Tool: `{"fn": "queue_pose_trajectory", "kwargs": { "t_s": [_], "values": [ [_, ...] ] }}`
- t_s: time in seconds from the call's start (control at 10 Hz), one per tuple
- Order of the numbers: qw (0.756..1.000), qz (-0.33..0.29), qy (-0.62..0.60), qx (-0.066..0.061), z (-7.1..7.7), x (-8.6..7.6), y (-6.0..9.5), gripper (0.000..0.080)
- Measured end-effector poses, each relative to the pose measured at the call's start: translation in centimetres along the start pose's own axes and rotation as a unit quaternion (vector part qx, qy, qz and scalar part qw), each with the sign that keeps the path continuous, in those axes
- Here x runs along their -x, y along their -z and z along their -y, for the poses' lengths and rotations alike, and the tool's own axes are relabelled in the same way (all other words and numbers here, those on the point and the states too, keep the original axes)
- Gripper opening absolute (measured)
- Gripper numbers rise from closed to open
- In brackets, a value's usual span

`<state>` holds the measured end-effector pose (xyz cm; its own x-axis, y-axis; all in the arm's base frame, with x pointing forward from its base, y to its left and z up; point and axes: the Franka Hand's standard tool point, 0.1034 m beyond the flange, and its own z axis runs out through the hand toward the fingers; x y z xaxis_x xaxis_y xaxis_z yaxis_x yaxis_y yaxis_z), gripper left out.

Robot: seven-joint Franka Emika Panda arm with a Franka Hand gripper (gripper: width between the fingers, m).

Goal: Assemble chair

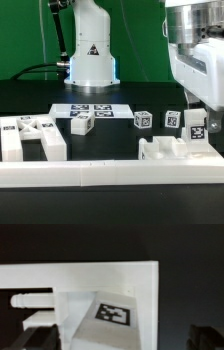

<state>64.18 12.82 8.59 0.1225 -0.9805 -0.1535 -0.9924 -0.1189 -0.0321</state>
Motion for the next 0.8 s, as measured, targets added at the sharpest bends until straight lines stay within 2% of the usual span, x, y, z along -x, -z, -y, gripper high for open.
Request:
{"fn": "queue_pose_trajectory", "kwargs": {
  "t_s": [0.2,0.5,0.8],
  "values": [
    [0.992,0.000,0.128,-0.001,-0.15,-0.03,0.15,0.0648],
    [0.972,-0.002,0.234,-0.003,-0.46,-0.17,0.07,0.0649],
    [0.932,-0.003,0.361,-0.003,-0.59,-0.44,0.04,0.0649]
  ]
}}
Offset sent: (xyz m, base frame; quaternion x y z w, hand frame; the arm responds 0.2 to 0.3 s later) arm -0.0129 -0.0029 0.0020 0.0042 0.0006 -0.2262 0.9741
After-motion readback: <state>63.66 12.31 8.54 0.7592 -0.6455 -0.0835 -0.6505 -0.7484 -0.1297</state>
